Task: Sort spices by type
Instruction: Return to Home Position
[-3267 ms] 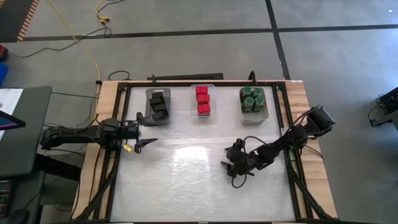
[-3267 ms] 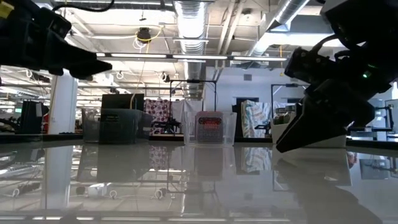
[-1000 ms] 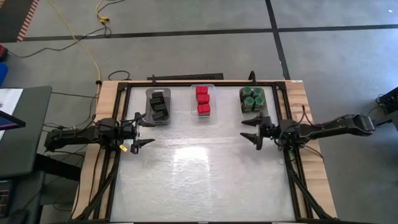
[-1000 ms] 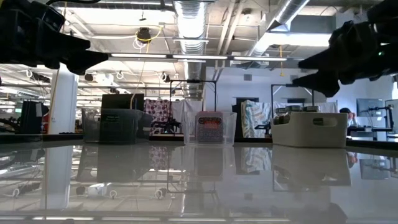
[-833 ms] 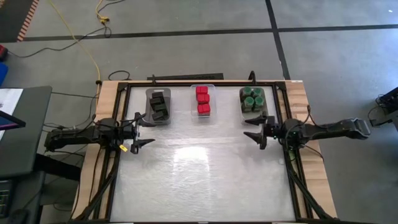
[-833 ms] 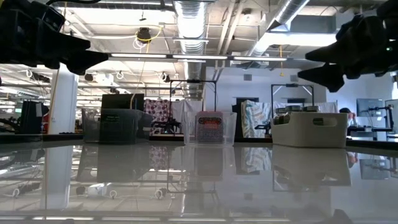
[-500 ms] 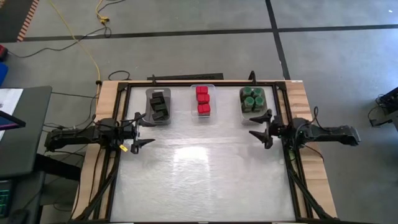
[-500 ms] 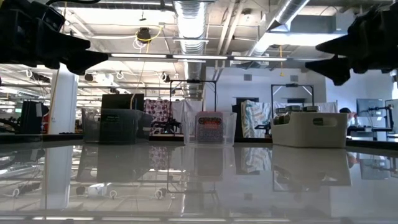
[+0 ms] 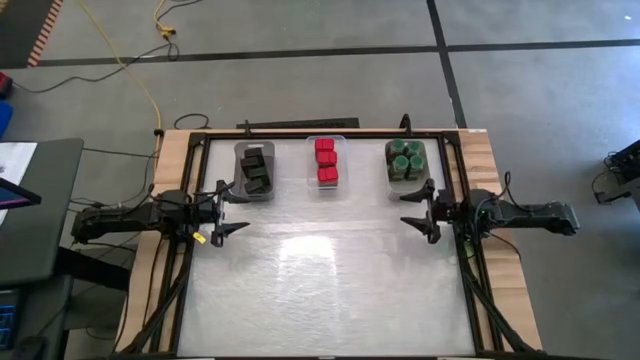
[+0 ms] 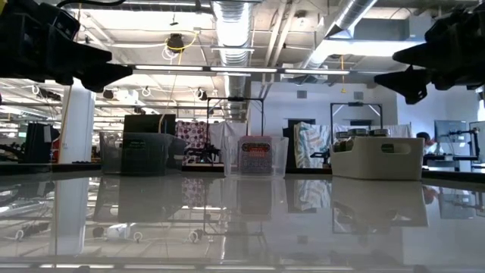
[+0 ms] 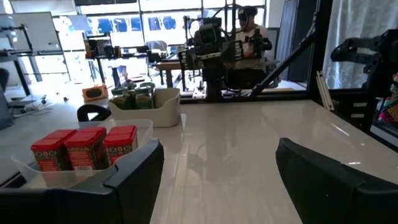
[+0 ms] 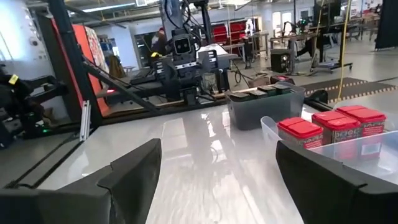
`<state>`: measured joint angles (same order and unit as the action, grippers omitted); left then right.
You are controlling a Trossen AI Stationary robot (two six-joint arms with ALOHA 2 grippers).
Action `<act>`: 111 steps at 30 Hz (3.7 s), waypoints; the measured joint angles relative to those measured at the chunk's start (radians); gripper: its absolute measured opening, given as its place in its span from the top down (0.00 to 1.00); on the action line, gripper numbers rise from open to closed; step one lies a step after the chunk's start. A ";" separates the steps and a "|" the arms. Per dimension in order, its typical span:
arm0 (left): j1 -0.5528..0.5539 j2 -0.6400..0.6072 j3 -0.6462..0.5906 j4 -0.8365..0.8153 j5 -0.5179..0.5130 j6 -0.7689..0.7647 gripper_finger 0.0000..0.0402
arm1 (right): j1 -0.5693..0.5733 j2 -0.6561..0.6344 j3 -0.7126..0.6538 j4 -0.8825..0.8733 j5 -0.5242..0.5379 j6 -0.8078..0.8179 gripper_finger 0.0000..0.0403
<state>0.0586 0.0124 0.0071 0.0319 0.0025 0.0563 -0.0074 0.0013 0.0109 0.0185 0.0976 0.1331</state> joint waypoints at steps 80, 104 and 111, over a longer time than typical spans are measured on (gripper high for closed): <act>0.000 0.000 0.000 0.000 0.002 0.000 0.26 | -0.002 0.248 0.000 -0.011 -0.049 0.025 0.14; 0.000 0.000 0.000 0.000 0.002 0.000 0.26 | -0.002 0.248 0.000 -0.011 -0.049 0.025 0.14; 0.000 0.000 0.000 0.000 0.002 0.000 0.26 | -0.002 0.248 0.000 -0.011 -0.049 0.025 0.14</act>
<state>0.0588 0.0122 0.0071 0.0320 0.0044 0.0563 -0.0093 0.2489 0.0113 0.0071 0.0488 0.1579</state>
